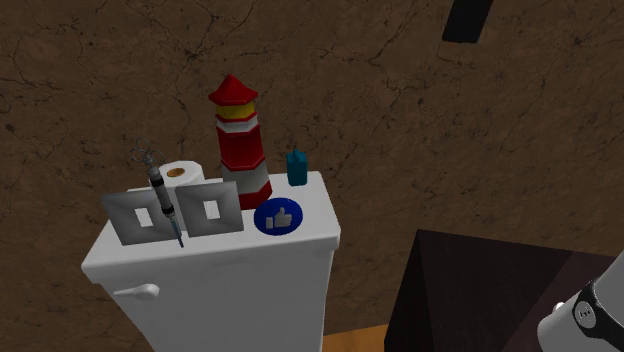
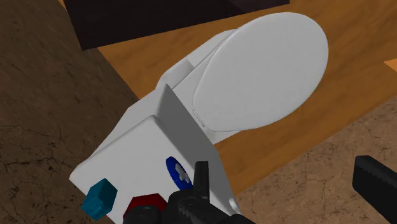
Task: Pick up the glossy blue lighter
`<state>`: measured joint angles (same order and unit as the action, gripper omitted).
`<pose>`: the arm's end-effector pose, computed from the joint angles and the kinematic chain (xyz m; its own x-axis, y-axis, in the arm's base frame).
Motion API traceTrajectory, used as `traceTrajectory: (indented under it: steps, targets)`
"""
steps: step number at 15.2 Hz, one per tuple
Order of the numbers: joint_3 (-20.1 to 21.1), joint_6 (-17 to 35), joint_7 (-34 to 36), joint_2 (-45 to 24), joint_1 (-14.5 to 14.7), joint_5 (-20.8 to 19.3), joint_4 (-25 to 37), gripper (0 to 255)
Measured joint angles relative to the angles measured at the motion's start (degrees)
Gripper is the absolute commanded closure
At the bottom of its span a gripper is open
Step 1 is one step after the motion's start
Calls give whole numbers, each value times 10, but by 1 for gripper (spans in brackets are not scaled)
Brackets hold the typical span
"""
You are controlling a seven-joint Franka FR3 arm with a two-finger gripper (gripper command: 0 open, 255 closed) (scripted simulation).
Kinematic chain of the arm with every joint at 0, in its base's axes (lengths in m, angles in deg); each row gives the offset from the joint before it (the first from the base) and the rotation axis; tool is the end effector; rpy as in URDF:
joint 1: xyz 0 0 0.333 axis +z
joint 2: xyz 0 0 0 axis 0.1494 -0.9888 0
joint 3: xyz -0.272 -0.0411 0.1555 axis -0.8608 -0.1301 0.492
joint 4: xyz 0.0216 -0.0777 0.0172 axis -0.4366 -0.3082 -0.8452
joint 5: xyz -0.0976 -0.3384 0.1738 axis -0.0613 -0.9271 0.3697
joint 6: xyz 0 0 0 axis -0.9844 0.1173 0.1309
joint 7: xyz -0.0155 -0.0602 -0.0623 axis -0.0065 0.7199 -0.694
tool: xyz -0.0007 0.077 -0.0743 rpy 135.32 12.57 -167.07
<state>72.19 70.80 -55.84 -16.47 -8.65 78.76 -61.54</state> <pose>0.3176 -0.0209 0.6262 0.9812 -0.1657 0.0989 -0.1500 -0.9773 -0.1494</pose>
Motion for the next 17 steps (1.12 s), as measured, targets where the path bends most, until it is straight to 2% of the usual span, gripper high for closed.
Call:
traceTrajectory:
  steps: [5,10,17]
  targets:
    - [-22,35,-29,-35,-6,-16,-8,0]
    - [-55,106,-75,-96,-15,-36,-29,0]
    - [-101,196,-137,-205,-24,-50,-22,0]
